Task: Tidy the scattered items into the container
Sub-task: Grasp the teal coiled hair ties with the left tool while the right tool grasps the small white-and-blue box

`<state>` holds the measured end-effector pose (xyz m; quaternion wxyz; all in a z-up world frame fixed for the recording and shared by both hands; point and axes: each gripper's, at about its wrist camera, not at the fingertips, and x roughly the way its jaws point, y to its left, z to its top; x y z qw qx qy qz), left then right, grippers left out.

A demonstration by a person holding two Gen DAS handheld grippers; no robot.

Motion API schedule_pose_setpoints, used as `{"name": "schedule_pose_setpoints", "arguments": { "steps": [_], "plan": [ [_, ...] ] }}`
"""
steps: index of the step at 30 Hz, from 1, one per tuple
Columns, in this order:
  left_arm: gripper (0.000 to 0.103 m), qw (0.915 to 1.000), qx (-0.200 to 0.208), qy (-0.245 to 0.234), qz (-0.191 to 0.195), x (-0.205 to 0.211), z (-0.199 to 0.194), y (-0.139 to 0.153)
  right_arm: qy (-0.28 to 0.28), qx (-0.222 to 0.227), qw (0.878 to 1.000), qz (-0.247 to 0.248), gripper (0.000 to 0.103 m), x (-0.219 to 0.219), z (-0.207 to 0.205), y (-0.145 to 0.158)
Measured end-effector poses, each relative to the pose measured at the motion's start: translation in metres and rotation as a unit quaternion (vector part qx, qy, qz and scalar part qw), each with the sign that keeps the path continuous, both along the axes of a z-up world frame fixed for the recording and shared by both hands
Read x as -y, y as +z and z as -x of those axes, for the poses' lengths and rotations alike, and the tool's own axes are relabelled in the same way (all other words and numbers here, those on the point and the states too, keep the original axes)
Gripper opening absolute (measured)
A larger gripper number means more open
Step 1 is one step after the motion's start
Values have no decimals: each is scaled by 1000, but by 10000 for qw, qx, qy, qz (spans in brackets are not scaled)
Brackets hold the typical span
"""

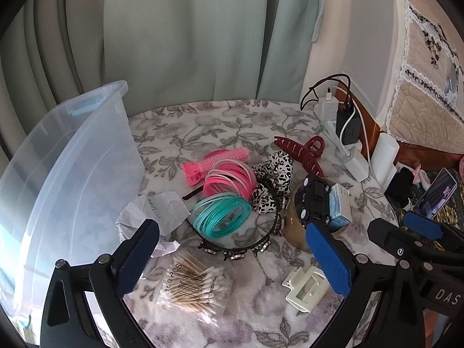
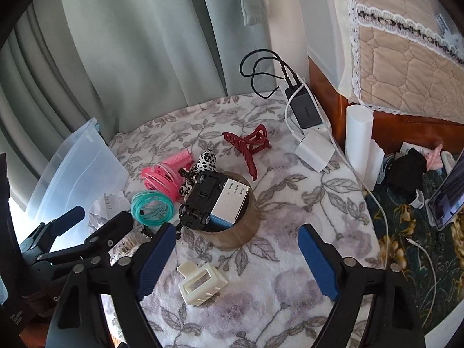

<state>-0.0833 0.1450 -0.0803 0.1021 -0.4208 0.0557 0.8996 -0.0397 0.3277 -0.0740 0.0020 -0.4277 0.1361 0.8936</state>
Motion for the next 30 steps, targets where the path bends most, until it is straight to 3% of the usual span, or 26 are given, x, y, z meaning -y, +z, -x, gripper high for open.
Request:
{"name": "schedule_pose_setpoints", "arguments": {
  "steps": [2,5,10,12,13,17,22,25,30],
  "plan": [
    [97,9999,2,7,127,2,8,-7,22,34,10000,28,77,-1,7,-5],
    [83,9997,47,-146,207,4,21,-16,52,77,9999,116,73,1,17,-10],
    [82,9982,76,-315,501,4,40,-32,85,102,9997,220,68,0,24,-14],
    [71,9975,156,-334,596,3,46,-39,68,113,9996,251,68,-2,25,-15],
    [59,9972,198,-341,641,3,49,-42,64,131,9995,267,68,-3,25,-16],
    [40,9964,325,-316,713,4,56,-50,90,192,9993,319,68,-2,30,-20],
    [21,9959,185,-252,853,2,56,-48,134,364,9986,346,53,3,40,-29],
    [15,9967,162,-214,762,6,56,-45,67,516,9980,354,48,5,45,-36],
    [13,9974,147,-162,692,8,59,-45,-59,573,9973,451,46,4,51,-40]
  ]
}}
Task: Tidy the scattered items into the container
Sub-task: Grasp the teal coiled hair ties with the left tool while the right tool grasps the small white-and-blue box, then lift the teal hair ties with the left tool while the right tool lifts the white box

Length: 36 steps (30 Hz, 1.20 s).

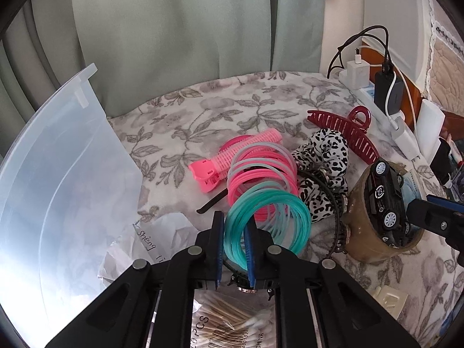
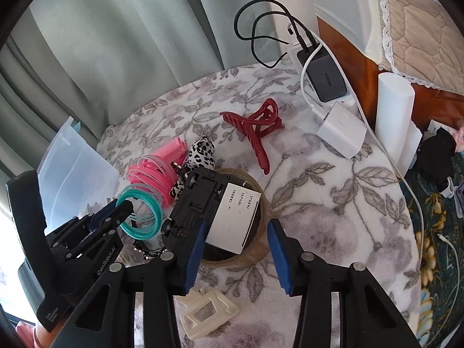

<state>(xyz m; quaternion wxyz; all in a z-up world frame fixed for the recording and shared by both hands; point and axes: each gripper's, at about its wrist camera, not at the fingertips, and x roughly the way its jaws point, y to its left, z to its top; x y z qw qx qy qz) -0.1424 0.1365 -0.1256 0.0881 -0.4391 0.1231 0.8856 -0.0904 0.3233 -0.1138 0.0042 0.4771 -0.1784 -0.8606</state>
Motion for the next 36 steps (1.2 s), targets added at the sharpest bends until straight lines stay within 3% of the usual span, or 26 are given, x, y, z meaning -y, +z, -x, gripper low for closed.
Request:
{"name": "schedule_pose_setpoints", "arguments": {
  "steps": [8,22,29,32,36],
  "plan": [
    [10,9996,-89,184,-186,7,1,6,-172,28,9998,-89,38,2,-2,3],
    [10,9989,-122,254,-385,13,-3,14,74,-60,9989,-449,37,14,3,11],
    [10,9985,-72,284,-467,15,-2,12,-67,-71,9993,-369,37,9,5,7],
    [10,9983,-60,288,-495,15,-3,12,-98,-84,9990,-417,28,11,4,8],
    [10,9982,-124,283,-511,17,-6,17,-139,-200,9988,-422,27,12,1,13]
  ]
}}
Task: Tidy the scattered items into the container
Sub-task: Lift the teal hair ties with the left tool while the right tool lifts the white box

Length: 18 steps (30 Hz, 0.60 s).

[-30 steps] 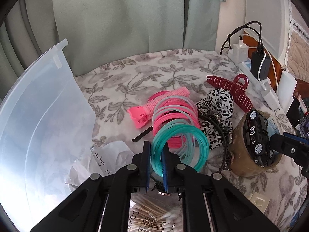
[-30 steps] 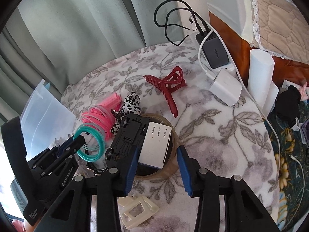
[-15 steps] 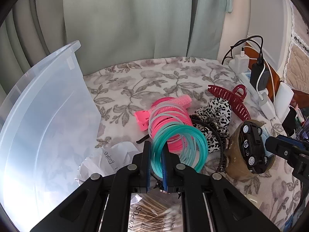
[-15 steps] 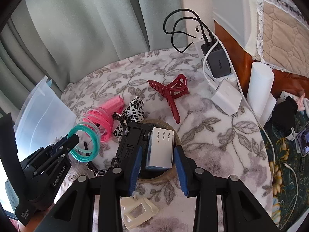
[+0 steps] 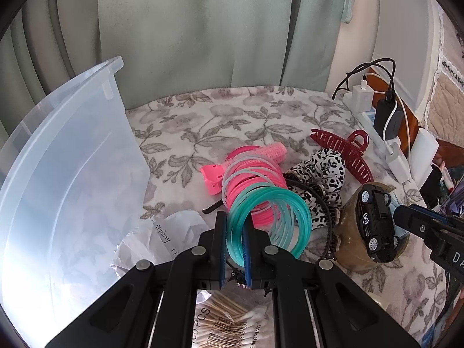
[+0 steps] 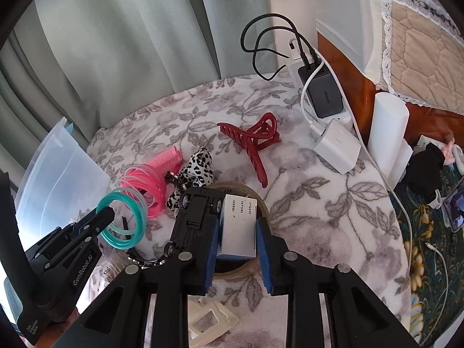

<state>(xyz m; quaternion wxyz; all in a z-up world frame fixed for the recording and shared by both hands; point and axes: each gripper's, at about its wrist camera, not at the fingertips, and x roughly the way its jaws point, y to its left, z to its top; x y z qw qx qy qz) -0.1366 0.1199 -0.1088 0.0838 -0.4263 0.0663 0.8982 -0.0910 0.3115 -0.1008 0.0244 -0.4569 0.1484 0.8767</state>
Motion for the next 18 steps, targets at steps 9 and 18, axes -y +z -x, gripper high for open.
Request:
{"name": "schedule_pose_setpoints", "arguments": {
  "steps": [9,18],
  "plan": [
    [8,9986,-479,57,-197,6,-10,38,-91,-555,9984,-79,27,-8,-12,44],
    [8,9938,-970,182,-510,18,-40,88,-139,-1128,9935,-84,27,-11,-46,95]
  ]
}}
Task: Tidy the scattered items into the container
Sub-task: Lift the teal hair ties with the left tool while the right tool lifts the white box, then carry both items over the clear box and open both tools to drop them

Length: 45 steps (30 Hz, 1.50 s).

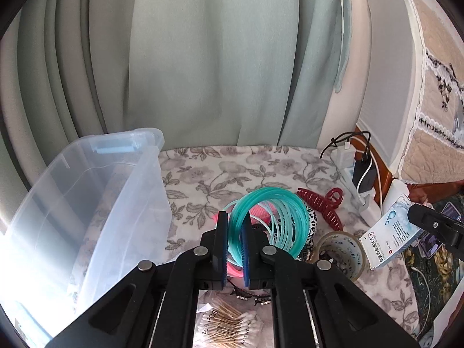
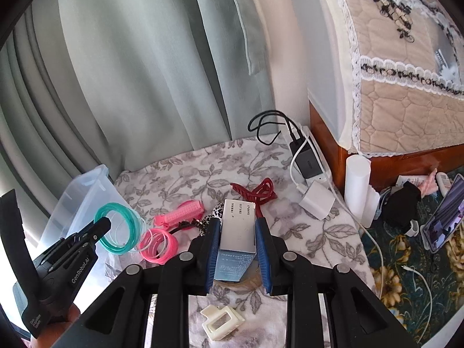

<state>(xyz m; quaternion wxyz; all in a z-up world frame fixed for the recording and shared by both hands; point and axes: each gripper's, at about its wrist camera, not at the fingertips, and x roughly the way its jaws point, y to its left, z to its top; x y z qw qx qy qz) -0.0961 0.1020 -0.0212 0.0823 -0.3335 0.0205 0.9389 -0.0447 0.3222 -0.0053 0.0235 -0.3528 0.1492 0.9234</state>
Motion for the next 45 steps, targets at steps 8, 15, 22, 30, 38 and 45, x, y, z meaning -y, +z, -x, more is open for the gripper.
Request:
{"name": "schedule_pose_setpoints", "arguments": {
  "steps": [8,15,22,30,38,45],
  "plan": [
    [8,9989,-311,121,-342,16,-33,35,81,-392,9992,-51,27,10,-37,36],
    [8,9972,-522,89,-523,27,-58,54,138,-502,9986,-100,27,26,-62,48],
    [8,9958,-717,38,-563,36,-78,74,220,-748,9969,-141,27,42,-81,61],
    [8,9901,-1131,315,-765,63,-105,103,515,-969,9938,-164,27,61,-93,80],
    [8,9790,-1605,836,-941,109,-125,131,900,-1315,9872,-49,27,90,-92,110],
    [8,9692,-1735,1366,-1091,158,-132,130,1468,-1347,9798,-178,27,140,-74,121]
  ]
}}
